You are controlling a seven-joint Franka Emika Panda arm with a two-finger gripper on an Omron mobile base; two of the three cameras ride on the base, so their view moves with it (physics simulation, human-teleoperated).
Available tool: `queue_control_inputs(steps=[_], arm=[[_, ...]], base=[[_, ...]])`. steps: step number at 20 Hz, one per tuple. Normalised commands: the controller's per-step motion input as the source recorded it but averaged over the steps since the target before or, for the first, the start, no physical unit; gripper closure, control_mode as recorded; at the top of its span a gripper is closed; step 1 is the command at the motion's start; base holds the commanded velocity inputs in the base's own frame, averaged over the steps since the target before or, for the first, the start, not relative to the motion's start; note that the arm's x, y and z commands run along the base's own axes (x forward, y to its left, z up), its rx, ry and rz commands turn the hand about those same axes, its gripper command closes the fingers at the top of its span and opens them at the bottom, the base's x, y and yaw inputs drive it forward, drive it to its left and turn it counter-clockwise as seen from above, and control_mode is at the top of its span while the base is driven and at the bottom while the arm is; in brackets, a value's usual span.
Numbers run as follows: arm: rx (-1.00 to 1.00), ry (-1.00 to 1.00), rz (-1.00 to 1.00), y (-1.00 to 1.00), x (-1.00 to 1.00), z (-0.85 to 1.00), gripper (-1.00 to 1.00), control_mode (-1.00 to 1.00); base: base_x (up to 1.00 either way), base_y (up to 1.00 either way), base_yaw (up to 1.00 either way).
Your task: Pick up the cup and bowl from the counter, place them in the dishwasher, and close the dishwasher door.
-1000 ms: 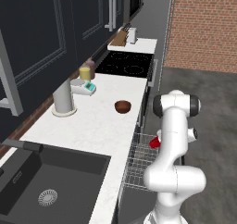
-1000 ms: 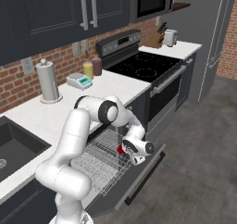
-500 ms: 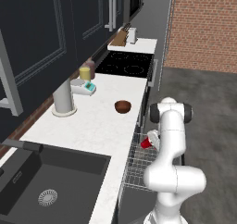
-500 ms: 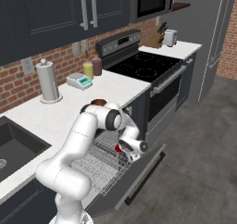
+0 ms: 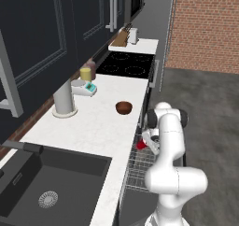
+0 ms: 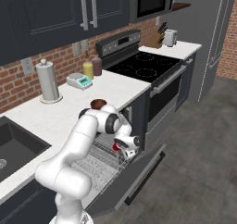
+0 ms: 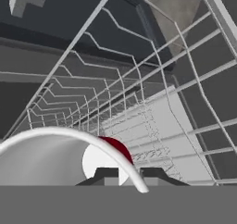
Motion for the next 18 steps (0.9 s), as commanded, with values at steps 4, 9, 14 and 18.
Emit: queue_control_inputs(steps=[4,9,14,18], arm=[[0.0,0.12,0.0,0.0,0.33,-0.52,1.0,-1.0],[0.0,0.09,0.0,0.0,0.08,-0.46,-1.0,-1.0],[0.0,0.01,-0.01,-0.13,-0.23,-0.11,-1.0,-1.0],[0.03,0.0,-0.01,-0.44,-0.43,0.0,-1.0,-1.0]], base=[[0.0,0.0,0.0],[0.0,0.0,0.0],[0.0,0.0,0.0],[0.0,0.0,0.0]])
